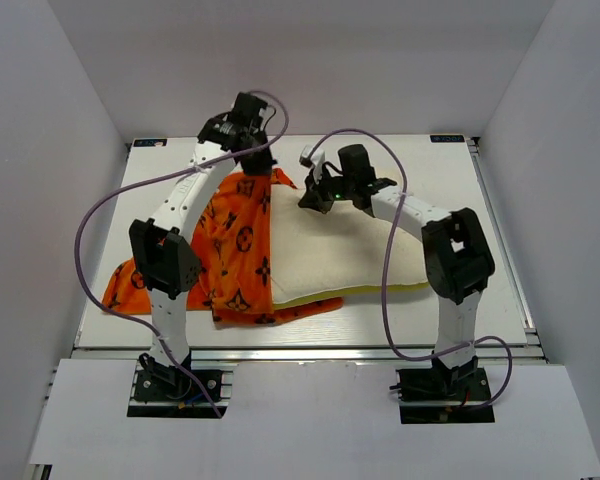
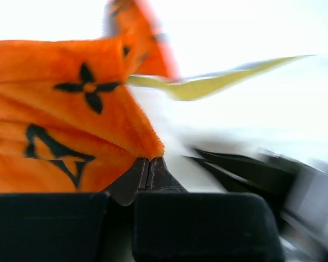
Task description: Put the pillow into the pillowcase
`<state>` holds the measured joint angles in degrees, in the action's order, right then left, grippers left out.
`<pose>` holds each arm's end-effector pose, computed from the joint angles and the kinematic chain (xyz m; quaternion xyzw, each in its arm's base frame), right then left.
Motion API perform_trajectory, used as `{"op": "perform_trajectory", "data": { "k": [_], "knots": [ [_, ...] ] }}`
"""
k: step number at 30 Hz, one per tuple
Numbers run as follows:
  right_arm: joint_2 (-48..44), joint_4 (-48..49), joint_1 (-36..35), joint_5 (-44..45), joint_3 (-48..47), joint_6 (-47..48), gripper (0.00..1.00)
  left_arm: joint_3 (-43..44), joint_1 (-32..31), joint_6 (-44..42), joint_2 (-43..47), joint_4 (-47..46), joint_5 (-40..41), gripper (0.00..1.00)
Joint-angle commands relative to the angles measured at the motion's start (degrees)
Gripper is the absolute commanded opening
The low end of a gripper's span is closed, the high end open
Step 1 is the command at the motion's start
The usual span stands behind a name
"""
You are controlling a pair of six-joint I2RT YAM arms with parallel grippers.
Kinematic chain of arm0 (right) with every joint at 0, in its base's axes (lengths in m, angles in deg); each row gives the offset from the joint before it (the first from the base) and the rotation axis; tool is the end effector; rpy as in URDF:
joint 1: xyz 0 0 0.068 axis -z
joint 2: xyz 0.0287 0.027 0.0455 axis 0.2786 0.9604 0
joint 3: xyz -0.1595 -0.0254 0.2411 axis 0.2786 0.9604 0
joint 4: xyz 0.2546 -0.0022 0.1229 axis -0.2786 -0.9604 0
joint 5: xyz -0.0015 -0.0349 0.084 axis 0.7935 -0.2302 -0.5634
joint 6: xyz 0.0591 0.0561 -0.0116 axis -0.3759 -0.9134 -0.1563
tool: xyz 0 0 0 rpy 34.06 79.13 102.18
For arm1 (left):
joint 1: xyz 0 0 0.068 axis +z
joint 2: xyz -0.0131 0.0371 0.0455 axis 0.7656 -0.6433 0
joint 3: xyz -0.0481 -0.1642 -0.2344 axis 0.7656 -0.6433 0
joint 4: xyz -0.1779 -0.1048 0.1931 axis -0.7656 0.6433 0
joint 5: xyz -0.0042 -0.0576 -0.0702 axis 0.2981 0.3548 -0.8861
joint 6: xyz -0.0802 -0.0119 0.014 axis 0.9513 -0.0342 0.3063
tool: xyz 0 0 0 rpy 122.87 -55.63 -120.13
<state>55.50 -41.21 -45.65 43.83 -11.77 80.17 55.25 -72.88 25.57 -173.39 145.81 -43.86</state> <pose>0.4269 0.2887 0.2251 -0.4761 0.6875 0.3050 0.4556 0.4548 -0.1858 0.3240 -0.1045 0.9507 -0.1030 0.2732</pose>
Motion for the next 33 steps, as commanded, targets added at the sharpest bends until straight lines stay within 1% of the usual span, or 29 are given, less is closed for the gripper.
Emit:
{"op": "perform_trajectory", "data": {
  "k": [1,2,3,5,6,7,8,9,10,12,13,15,18,19,20,21,22,23,25,26,27,28,29,30,31,32,33],
  "knots": [
    [-7.5,7.7,-0.3,0.3,1.2,-11.5,0.0,8.9,-4.1,1.9,0.1,0.9,-11.6,0.0],
    [-9.4,8.7,0.1,1.1,2.3,-14.8,0.0,6.7,-4.8,2.7,1.3,-0.4,-12.7,0.0],
    [-10.4,9.6,0.4,1.7,2.7,-16.3,0.0,4.6,-5.7,2.7,1.3,-1.5,-13.7,0.0],
    [-12.1,11.0,0.9,3.4,3.1,-18.9,0.0,-0.5,-7.9,4.3,4.7,-4.4,-15.7,0.0],
    [-12.7,11.3,1.5,3.7,3.1,-22.8,0.0,-3.0,-8.5,5.0,5.8,-7.3,-16.3,0.0],
    [-13.1,11.9,1.9,4.1,3.3,-24.9,0.0,-7.6,-9.1,6.4,7.6,-8.7,-16.5,0.0],
    [-14.0,12.6,2.1,4.9,3.7,-26.9,0.0,-9.8,-9.8,6.8,8.3,-10.1,-16.7,0.0],
    [-14.5,14.5,2.7,5.1,4.5,-30.7,0.0,-11.7,-10.0,7.5,8.9,-12.0,-16.6,0.0],
    [-15.0,15.7,3.0,5.5,5.4,-32.9,0.0,-15.7,-10.0,8.5,9.3,-13.0,-16.5,0.0],
    [-16.4,20.4,3.3,5.4,8.8,-36.7,0.0,-19.8,-10.0,9.3,10.4,-16.4,-15.0,0.0],
    [-16.7,22.1,3.3,4.9,10.2,-40.4,0.0,-23.0,-10.0,10.4,10.6,-17.8,-14.4,0.0],
    [-16.8,24.0,2.8,4.2,14.3,-42.5,0.0,-23.9,-9.8,11.7,9.4,-20.2,-12.8,0.0],
    [-15.8,22.9,2.3,6.8,18.2,-39.0,0.0,-20.5,-9.5,12.6,6.1,-20.6,-10.9,0.0],
    [-15.3,21.9,2.4,7.8,19.7,-34.8,0.0,-19.1,-9.4,12.7,5.5,-20.3,-10.6,0.16],
    [-14.4,20.3,2.8,8.2,20.0,-32.0,0.14,-16.7,-9.3,12.7,4.7,-19.9,-10.4,0.27],
    [-14.3,19.0,3.2,7.8,20.3,-29.0,0.22,-15.4,-9.2,12.3,4.6,-19.5,-10.3,0.39],
    [-14.4,17.4,3.6,7.1,21.0,-25.9,0.3,-14.1,-8.7,12.0,4.5,-18.7,-9.8,0.55],
    [-15.7,16.9,4.9,6.6,21.3,-20.9,0.43,-11.3,-8.5,11.7,4.6,-16.6,-9.3,0.6],
    [-17.9,14.4,6.8,2.8,21.0,-15.8,0.51,-8.5,-8.0,9.8,5.8,-14.0,-7.0,0.67],
    [-20.5,12.9,8.7,1.3,20.4,-11.2,0.59,-6.0,-7.9,7.9,7.4,-11.1,-6.1,0.7],
    [-22.0,11.3,9.5,-0.7,19.7,-8.8,0.62,-4.8,-7.9,7.0,8.6,-9.6,-5.4,0.71],
    [-25.0,8.0,10.4,-4.7,18.1,-6.4,0.66,-4.0,-7.9,6.1,9.8,-7.8,-1.7,0.71],
    [-26.4,5.1,11.0,-5.7,17.0,-1.1,0.72,-3.7,-7.9,5.4,11.3,-4.9,-0.6,0.72],
    [-27.6,1.6,11.0,-6.4,15.7,2.4,0.72,-4.9,-7.9,4.2,15.0,-3.7,0.1,0.72],
    [-29.9,-2.1,11.0,-9.4,14.6,5.6,0.75,-6.4,-8.0,3.7,17.3,-2.1,0.3,0.72],
    [-30.8,-9.3,11.0,-11.7,13.4,11.9,0.76,-8.8,-8.1,3.1,19.9,-1.7,0.0,0.7],
    [-31.8,-13.1,10.8,-13.6,13.3,14.6,0.8,-15.3,-9.1,3.1,25.6,-1.6,-0.1,0.7]
  ]
}}
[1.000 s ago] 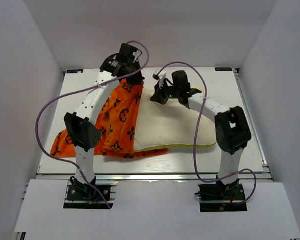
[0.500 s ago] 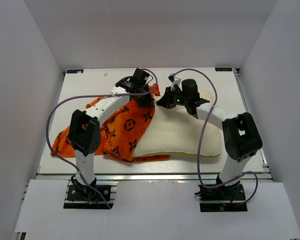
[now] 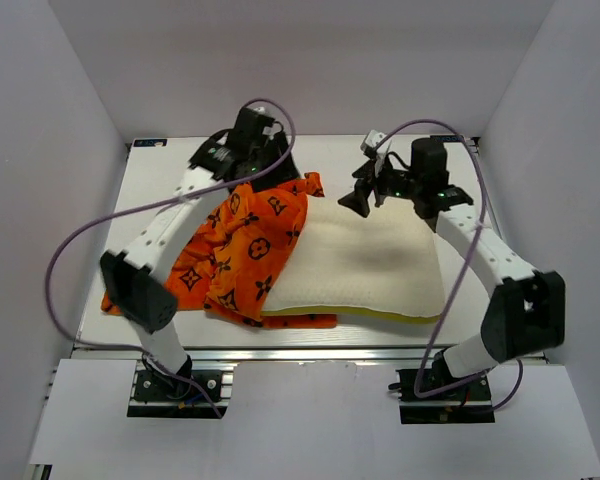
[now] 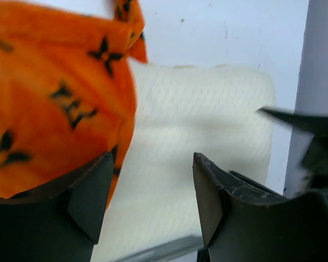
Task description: Put the pillow into the pillowcase
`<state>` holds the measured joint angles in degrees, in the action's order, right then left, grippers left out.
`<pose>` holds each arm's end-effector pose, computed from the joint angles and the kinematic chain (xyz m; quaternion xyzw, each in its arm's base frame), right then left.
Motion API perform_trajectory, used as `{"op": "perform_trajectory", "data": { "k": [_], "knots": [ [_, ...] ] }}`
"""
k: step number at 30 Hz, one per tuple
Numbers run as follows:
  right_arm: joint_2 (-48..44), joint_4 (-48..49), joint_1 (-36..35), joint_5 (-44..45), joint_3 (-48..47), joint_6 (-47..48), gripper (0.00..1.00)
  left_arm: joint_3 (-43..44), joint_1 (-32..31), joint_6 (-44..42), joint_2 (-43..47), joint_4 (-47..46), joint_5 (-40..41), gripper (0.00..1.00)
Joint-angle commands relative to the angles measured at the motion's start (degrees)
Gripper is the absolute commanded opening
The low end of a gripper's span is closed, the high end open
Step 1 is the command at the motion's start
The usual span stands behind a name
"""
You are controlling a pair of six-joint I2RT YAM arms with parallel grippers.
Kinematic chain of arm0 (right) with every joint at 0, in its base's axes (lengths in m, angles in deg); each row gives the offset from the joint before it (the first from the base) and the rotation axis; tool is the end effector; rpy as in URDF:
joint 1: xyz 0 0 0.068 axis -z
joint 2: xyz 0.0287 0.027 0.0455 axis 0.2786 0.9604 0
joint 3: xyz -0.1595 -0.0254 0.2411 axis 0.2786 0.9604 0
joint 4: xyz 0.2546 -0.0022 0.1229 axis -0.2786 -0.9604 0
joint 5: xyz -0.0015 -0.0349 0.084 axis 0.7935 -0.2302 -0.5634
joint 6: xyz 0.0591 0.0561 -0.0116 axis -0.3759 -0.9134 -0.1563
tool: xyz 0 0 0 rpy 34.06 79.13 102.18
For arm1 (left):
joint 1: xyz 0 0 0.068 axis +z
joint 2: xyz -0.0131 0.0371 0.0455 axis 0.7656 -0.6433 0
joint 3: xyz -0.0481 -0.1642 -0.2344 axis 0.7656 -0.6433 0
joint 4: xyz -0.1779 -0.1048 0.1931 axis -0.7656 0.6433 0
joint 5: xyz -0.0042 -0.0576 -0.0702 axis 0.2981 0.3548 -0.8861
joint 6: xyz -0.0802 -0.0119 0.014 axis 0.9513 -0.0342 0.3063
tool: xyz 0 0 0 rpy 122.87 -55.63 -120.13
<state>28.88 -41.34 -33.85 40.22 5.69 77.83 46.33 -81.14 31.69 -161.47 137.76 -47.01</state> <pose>0.3694 0.1648 0.3124 -0.4091 0.6834 0.2786 0.5366 0.3894 -0.2332 0.3763 -0.0776 0.9215 -0.2112 0.3166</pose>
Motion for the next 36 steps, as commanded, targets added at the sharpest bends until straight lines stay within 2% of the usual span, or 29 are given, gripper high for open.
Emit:
{"op": "perform_trajectory", "data": {
  "k": [1,2,3,4,5,6,8,10,16,22,25,29,30,32,33,34,36],
  "knots": [
    [-6.9,-16.1,-1.4,-13.4,-4.0,18.7,0.89,-10.3,-1.5,-3.0,16.8,5.9,2.7,0.69],
    [-7.6,-23.6,-3.5,-13.9,-3.3,21.0,0.89,-14.3,-2.2,-2.9,19.6,6.0,1.7,0.68],
    [-8.6,-25.8,-5.4,-10.9,-2.3,23.1,0.89,-21.6,-4.3,-1.9,22.2,6.3,1.6,0.67],
    [-11.1,-26.8,-7.9,-8.4,-0.6,23.0,0.89,-24.8,-5.7,-1.4,26.8,6.7,1.6,0.66],
    [-12.5,-26.8,-13.5,-4.9,1.7,22.1,0.89,-27.9,-7.0,-0.8,28.7,7.9,2.0,0.66],
    [-14.3,-24.5,-16.5,2.1,7.3,20.1,0.89,-30.7,-10.0,0.7,30.4,8.4,3.3,0.66],
    [-18.9,-19.0,-23.1,7.5,13.9,17.3,0.89,-37.4,-12.8,3.3,34.2,9.1,4.9,0.66],
    [-20.9,-13.2,-25.5,12.6,20.0,15.4,0.89,-41.0,-16.4,4.5,35.2,9.6,8.3,0.66],
    [-16.4,-8.7,-26.5,19.8,21.5,14.1,0.89,-42.7,-19.3,2.9,29.7,6.9,16.0,0.67],
    [-13.5,-7.9,-26.6,21.3,20.5,14.3,0.9,-41.8,-19.4,-0.2,19.6,4.5,20.3,0.64],
    [-13.0,-7.6,-26.5,21.6,20.7,13.5,0.89,-42.5,-19.5,-1.1,17.2,3.9,20.9,0.56],
    [-11.9,-5.7,-26.5,23.0,22.7,12.6,0.89,-45.1,-19.5,-0.5,17.8,4.0,21.9,0.31],
    [-11.1,-4.5,-26.6,23.9,23.4,11.9,0.89,-45.4,-19.5,-0.3,18.3,4.0,21.8,0.16],
    [-10.1,-2.9,-26.5,24.6,24.2,11.5,0.81,-45.3,-19.5,0.3,20.1,4.3,21.2,0.03],
    [-9.2,-1.6,-26.6,24.3,24.4,11.4,0.76,-44.6,-19.5,0.6,20.8,4.6,20.9,0.0],
    [-8.7,-1.3,-26.5,23.8,24.4,10.6,0.61,-42.1,-19.5,0.8,21.6,5.1,20.4,0.0],
    [-7.3,-1.1,-26.5,21.3,23.3,10.0,0.39,-39.1,-19.5,1.2,24.2,4.9,18.2,0.0]
  ]
}}
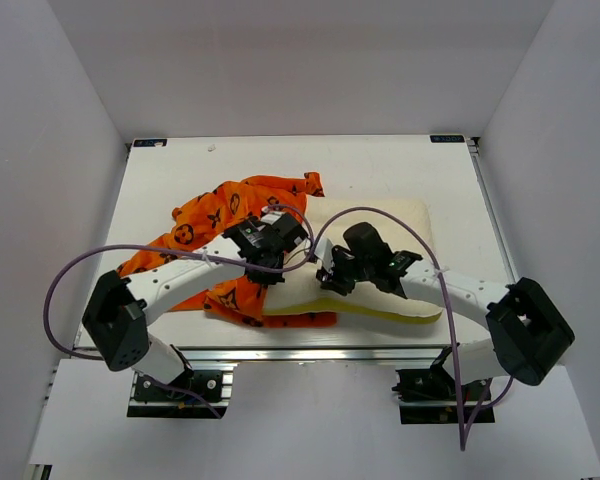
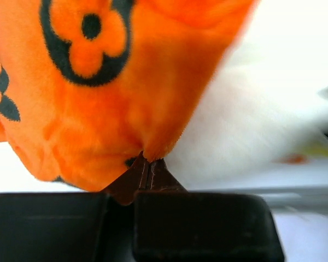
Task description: Put the pillow into the pillowcase
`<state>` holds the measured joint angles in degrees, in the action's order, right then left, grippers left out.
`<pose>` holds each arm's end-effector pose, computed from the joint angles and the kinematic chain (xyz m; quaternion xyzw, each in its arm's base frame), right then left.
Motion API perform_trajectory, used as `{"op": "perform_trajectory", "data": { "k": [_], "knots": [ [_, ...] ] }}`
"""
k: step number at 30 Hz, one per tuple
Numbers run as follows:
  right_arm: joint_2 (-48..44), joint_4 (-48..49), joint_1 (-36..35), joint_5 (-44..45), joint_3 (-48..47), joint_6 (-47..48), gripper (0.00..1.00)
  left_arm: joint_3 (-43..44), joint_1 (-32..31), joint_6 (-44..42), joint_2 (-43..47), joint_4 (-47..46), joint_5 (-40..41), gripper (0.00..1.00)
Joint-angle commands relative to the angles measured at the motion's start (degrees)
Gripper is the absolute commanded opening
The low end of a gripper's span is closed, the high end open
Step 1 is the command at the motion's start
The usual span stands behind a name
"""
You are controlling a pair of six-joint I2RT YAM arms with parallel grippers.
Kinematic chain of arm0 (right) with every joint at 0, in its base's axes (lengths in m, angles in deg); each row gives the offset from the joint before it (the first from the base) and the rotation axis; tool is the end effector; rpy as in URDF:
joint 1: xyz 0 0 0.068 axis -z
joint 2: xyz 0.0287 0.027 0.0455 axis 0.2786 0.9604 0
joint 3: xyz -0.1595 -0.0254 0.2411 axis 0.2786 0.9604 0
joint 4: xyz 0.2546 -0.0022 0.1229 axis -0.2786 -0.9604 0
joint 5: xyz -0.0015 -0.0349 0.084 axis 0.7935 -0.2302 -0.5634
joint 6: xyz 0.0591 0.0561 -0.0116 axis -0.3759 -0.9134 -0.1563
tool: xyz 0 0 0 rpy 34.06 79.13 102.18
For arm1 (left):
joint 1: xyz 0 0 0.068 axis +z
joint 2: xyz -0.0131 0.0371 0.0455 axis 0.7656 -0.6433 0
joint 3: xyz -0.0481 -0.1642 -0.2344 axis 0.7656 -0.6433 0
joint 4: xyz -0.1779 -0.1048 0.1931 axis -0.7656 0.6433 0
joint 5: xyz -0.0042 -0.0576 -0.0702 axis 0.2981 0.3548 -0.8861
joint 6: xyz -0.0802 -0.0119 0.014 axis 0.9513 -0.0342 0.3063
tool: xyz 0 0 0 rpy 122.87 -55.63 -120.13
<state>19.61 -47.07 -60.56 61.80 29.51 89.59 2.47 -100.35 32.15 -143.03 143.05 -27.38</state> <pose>0.2174 0.2425 0.1922 -0.5823 0.6862 0.1934 0.3907 0.2185 -0.2232 0.2330 0.0609 0.9739 0.0428 0.2144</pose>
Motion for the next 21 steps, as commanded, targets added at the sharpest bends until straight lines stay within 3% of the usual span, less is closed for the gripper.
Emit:
{"op": "perform_trajectory", "data": {
  "k": [1,2,3,7,11,16,21],
  "knots": [
    [2.6,4.6,0.2,-1.2,-1.2,-3.9,0.16,7.5,-0.3,0.4,6.6,-1.7,-2.8,0.0],
    [3.1,4.6,0.1,-2.3,-2.1,-5.2,0.05,8.9,-0.3,0.3,8.1,-2.3,-4.3,0.0],
    [4.0,4.5,0.2,-4.6,-3.2,-7.0,0.0,10.1,-0.3,0.1,8.6,-3.0,-7.3,0.0],
    [4.5,8.2,0.3,-9.5,-14.3,-21.6,0.0,17.8,-0.3,-0.3,8.1,-3.3,-13.7,0.0],
    [6.1,14.0,1.7,-3.2,-25.0,-38.4,0.0,23.5,-0.2,0.3,7.4,-0.8,-14.3,0.0],
    [10.4,16.6,7.3,5.9,-32.3,-44.6,0.0,16.4,0.3,1.7,12.1,3.3,-9.1,0.0],
    [9.2,19.3,9.0,6.1,-29.2,-48.6,0.0,4.1,4.3,5.4,19.2,-0.4,-7.0,0.0]
  ]
}}
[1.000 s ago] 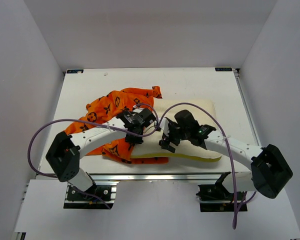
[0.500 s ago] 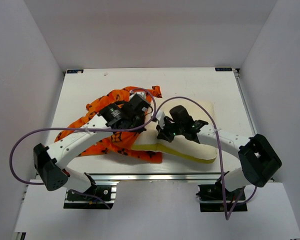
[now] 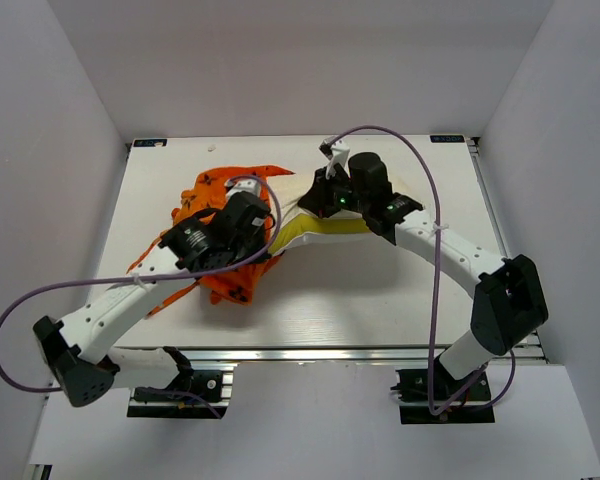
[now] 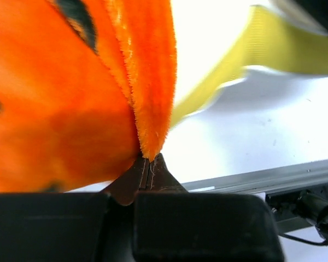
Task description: Put the pillow into the pillowcase
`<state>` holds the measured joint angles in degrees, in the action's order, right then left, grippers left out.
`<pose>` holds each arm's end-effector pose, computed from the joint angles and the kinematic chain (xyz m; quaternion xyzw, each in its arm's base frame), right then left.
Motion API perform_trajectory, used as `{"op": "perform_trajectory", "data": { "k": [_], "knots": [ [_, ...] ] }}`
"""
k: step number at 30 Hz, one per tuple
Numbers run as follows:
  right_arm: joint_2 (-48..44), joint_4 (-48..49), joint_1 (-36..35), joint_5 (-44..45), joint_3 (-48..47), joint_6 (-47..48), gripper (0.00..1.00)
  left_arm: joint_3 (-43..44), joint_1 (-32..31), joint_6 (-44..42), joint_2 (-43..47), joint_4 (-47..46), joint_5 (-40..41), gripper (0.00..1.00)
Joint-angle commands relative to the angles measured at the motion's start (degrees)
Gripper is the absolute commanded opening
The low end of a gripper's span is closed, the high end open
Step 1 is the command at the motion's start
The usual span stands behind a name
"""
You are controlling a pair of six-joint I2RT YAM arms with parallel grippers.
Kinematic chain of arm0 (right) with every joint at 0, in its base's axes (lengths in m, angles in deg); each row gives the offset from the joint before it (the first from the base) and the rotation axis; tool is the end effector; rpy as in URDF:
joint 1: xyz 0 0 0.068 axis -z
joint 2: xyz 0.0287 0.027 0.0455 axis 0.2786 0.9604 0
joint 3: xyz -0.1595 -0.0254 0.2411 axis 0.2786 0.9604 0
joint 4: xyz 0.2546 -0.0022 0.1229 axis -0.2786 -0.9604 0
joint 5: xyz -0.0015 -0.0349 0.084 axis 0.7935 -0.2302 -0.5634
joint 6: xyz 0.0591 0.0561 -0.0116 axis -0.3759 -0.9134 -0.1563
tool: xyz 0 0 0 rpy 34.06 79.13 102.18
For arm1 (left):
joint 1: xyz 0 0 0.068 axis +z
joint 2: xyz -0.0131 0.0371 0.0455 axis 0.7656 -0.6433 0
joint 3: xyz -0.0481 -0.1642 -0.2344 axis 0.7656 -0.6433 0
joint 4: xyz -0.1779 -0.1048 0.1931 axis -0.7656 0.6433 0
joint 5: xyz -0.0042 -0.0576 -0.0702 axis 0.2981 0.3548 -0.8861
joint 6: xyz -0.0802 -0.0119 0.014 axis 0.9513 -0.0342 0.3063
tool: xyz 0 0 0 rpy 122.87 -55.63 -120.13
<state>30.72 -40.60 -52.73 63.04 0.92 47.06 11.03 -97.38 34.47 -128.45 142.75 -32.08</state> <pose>0.3319 0.2706 0.3307 -0.2351 0.7625 0.3554 0.4868 0.2056 -0.1935 0.3526 -0.0093 0.9383 -0.1292 0.3205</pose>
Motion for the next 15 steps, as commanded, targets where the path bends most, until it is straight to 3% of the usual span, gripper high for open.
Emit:
{"op": "perform_trajectory", "data": {
  "k": [1,5,9,15],
  "knots": [
    [-2.3,13.6,0.5,4.6,0.5,-6.6,0.0,-5.4,2.2,3.2,5.6,-1.5,-2.6,0.0],
    [-1.5,15.8,-5.2,1.4,3.9,-7.7,0.0,-6.1,4.6,3.3,2.3,-10.3,-6.3,0.0],
    [-0.7,17.7,-13.1,1.4,6.5,-7.2,0.0,-1.2,5.0,3.0,-4.3,-14.8,-8.4,0.0],
    [2.9,22.1,-16.3,3.7,7.0,-8.2,0.0,0.1,8.7,3.9,-6.5,-20.3,-14.9,0.0]
  ]
}}
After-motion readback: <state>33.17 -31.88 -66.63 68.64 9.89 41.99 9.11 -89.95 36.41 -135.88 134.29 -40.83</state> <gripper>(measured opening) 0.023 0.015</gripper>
